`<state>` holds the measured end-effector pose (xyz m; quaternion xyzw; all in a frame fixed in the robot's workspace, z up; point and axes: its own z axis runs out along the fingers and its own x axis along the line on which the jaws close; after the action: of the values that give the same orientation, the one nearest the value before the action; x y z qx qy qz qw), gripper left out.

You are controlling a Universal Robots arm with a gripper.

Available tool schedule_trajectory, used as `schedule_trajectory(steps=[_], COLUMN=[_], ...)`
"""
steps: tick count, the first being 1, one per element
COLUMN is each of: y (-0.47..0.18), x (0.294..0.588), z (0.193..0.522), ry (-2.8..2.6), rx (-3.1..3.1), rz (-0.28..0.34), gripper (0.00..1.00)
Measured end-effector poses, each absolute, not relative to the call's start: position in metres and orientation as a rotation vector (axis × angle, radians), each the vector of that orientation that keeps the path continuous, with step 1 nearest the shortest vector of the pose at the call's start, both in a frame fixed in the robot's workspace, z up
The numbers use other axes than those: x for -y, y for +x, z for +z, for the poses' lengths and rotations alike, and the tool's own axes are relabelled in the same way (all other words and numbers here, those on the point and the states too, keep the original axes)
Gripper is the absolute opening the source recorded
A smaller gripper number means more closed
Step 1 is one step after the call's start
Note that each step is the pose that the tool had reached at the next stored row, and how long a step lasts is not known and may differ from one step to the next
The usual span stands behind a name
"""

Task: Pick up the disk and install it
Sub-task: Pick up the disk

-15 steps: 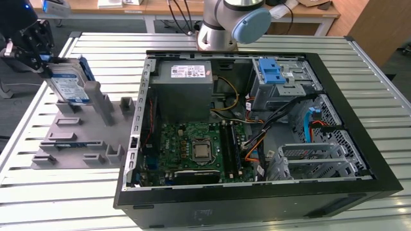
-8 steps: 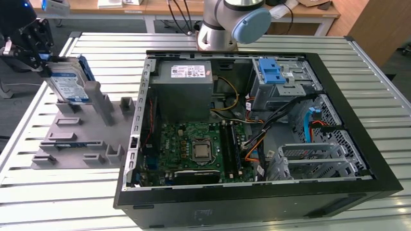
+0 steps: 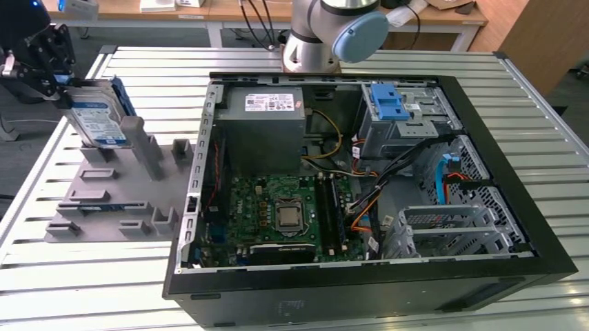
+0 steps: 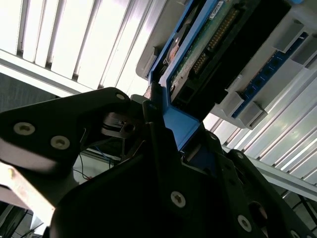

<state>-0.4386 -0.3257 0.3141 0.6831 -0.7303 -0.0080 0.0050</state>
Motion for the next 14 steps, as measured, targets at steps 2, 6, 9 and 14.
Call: schedule_trajectory(steps=[2, 6, 9, 14], y=[-0.4386, -0.4386, -0.4386, -0.4386], x=[0.3258, 0.3257, 0.3257, 0.3257], z=[0.3152, 0.3171, 0.318, 0.3193], ry=[2.139, 2.139, 2.139, 2.139], rx=[2.287, 2.287, 2.287, 2.287], rz=[-0.025, -0.025, -0.025, -0.025], gripper=[0.37, 0.37, 0.37, 0.37])
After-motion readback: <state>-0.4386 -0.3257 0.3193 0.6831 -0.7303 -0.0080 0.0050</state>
